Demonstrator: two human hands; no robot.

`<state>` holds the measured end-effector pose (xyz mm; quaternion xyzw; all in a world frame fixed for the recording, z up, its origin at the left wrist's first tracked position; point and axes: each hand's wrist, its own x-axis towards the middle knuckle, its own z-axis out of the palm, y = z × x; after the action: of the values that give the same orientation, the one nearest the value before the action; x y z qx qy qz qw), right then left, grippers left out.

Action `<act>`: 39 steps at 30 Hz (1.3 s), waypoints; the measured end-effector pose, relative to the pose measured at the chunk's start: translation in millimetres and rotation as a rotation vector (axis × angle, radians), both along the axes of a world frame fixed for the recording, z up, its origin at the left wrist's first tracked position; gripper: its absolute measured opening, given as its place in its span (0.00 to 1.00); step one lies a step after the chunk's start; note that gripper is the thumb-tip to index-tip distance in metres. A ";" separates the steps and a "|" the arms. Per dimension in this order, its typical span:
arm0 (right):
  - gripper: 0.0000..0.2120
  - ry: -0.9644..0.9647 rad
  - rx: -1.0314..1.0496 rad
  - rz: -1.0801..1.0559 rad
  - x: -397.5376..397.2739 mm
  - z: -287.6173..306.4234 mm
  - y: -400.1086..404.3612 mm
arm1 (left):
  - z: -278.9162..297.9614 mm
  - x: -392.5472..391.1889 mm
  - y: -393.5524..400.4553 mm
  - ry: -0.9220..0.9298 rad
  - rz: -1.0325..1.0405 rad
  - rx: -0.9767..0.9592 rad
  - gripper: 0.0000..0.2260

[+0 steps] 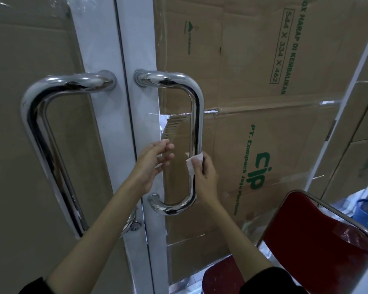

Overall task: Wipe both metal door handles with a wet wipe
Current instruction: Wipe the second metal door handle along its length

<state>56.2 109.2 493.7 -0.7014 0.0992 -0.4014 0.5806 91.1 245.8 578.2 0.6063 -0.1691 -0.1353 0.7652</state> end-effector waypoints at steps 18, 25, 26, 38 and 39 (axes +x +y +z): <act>0.19 -0.126 0.294 0.299 6.5 94.7 -14.6 | 57.7 11.7 1.1 -0.342 0.262 -0.094 0.09; 0.14 -0.127 -0.350 0.321 22.9 210.5 -19.9 | 80.1 21.5 12.4 -0.625 0.448 -0.127 0.06; 0.16 -0.039 -0.566 0.264 25.1 223.8 -13.7 | 81.9 22.6 12.8 -0.635 0.455 -0.132 0.06; 0.20 0.072 -0.746 0.091 9.4 223.0 -19.8 | 81.4 17.9 20.9 -0.604 0.398 -0.046 0.06; 0.22 0.174 -0.753 0.110 8.5 234.5 -20.7 | 82.1 17.4 21.0 -0.577 0.376 -0.048 0.07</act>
<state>64.6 88.5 728.1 -0.9009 -0.0439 -0.3173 0.2928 108.5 266.8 660.3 0.6221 -0.2667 0.1893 0.7114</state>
